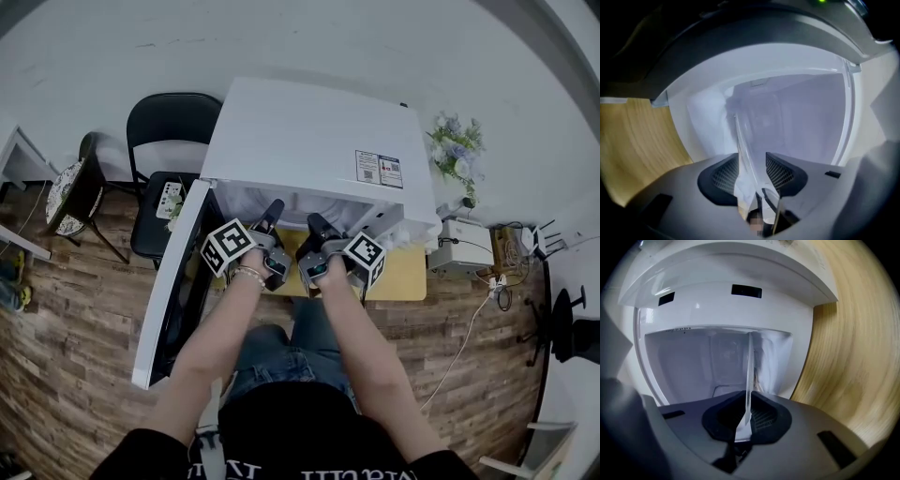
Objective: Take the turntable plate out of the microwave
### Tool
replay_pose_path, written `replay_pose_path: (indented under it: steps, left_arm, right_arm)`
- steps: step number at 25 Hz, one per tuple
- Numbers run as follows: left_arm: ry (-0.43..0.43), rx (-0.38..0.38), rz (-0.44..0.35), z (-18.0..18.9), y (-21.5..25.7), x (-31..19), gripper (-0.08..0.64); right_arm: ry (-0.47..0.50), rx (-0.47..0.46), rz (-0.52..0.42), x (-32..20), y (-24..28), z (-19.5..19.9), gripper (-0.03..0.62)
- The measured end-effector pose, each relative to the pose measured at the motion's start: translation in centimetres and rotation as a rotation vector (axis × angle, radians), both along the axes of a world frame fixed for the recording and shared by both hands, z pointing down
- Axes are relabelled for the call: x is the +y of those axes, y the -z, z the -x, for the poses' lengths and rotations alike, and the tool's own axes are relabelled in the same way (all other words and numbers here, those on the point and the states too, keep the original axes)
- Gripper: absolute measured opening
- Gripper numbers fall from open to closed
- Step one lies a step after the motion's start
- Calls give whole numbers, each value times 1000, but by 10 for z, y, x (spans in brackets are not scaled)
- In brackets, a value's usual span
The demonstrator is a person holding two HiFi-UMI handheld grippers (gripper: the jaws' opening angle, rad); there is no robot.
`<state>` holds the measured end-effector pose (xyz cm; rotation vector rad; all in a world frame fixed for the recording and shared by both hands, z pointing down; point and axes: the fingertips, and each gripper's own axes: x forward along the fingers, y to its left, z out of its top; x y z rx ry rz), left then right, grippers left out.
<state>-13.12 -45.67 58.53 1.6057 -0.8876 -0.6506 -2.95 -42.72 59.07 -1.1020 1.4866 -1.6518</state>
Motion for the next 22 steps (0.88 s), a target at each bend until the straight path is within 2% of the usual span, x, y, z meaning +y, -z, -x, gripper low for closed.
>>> replay_pose_path:
  steps: [4, 7, 12, 15, 17, 20, 22]
  left_arm:
    - [3, -14, -10, -5, 3, -9, 168]
    - [43, 1, -1, -3, 1, -11, 115]
    - [63, 26, -14, -1, 0, -11, 80]
    - [73, 79, 9, 0, -2, -11, 64]
    - [81, 119, -4, 1, 4, -9, 52]
    - [56, 86, -61, 1, 17, -5, 50]
    - [40, 75, -73, 2, 20, 0, 49]
  right_arm:
    - [7, -11, -29, 2, 3, 0, 41]
    - [14, -10, -34, 3, 5, 1, 44]
    - [30, -12, -51, 3, 8, 2, 45]
    - [38, 7, -58, 4, 8, 3, 47]
    - [51, 20, -66, 6, 8, 4, 51]
    - [83, 39, -81, 12, 7, 8, 62]
    - [104, 60, -98, 18, 6, 11, 73]
